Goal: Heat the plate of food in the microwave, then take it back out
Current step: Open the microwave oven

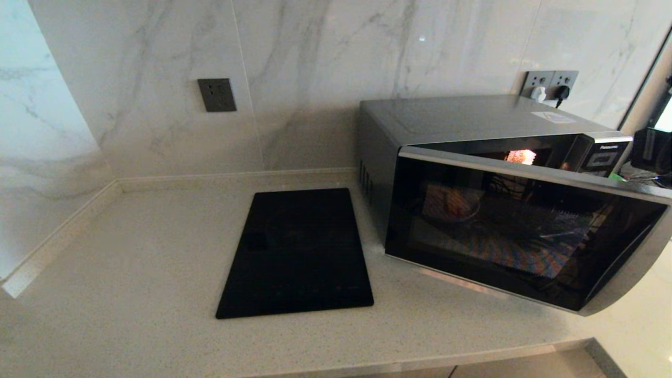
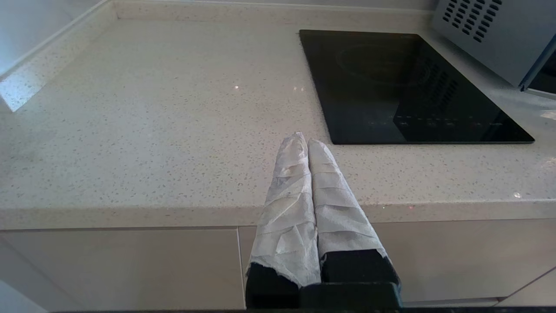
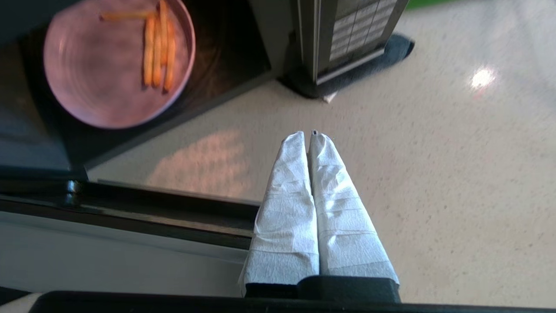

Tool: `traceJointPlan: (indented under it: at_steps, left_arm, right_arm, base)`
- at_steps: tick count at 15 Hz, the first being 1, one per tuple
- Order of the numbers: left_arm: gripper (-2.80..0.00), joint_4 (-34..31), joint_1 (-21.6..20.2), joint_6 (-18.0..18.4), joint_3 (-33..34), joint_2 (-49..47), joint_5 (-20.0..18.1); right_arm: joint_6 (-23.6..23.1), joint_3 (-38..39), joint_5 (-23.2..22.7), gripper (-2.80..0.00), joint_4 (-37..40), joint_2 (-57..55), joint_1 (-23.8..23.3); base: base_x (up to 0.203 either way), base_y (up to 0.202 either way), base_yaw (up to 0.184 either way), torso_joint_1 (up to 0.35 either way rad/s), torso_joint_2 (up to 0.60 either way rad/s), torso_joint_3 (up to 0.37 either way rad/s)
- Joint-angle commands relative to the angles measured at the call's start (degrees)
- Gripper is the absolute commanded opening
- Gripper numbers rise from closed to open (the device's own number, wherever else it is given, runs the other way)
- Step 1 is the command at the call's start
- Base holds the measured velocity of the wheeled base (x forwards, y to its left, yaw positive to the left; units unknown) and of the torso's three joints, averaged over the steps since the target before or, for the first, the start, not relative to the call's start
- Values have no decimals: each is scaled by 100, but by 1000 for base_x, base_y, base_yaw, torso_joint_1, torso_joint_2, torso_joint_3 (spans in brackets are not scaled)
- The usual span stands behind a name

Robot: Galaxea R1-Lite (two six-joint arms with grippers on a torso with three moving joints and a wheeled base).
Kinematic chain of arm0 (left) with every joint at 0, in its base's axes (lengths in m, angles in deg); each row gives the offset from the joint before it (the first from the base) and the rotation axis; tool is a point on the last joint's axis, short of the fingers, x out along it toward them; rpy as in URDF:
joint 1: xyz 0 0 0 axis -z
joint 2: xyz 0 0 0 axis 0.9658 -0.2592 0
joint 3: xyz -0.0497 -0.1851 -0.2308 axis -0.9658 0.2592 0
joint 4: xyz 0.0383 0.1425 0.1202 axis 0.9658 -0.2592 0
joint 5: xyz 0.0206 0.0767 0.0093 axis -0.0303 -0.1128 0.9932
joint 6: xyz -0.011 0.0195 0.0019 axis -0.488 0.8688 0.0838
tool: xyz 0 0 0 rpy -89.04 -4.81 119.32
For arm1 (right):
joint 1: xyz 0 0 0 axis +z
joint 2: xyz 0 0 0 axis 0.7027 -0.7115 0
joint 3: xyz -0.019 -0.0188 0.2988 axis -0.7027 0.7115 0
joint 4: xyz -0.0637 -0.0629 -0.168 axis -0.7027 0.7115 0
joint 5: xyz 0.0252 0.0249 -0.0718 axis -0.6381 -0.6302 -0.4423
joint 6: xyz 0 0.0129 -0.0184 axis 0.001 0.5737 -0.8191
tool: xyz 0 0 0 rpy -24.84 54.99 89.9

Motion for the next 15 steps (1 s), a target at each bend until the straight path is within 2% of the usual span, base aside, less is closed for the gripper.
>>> traceJointPlan:
  at_steps: [1, 4, 6, 12, 15]
  left_arm:
    - [-280, 2, -4, -4, 0, -9, 5]
    - [-280, 2, -4, -4, 0, -9, 5]
    - [-280, 2, -4, -4, 0, -9, 5]
    - [-280, 2, -4, -4, 0, -9, 5]
    - [-280, 2, -4, -4, 0, -4, 5]
  right_arm:
    - [-18, 182, -7, -280, 41, 122, 19]
    - [-151, 773, -318, -280, 53, 714, 155]
    - [-341, 1354, -401, -280, 53, 1279, 450]
    - [-420, 2488, -325, -280, 198, 2884, 1522]
    - [-430, 2568, -266, -280, 534, 3112, 1645]
  base:
    - [0, 0, 0, 0, 0, 0]
    - [0, 0, 0, 0, 0, 0]
    - [0, 0, 0, 0, 0, 0]
    - [0, 0, 0, 0, 0, 0]
    - [0, 0, 0, 0, 0, 0]
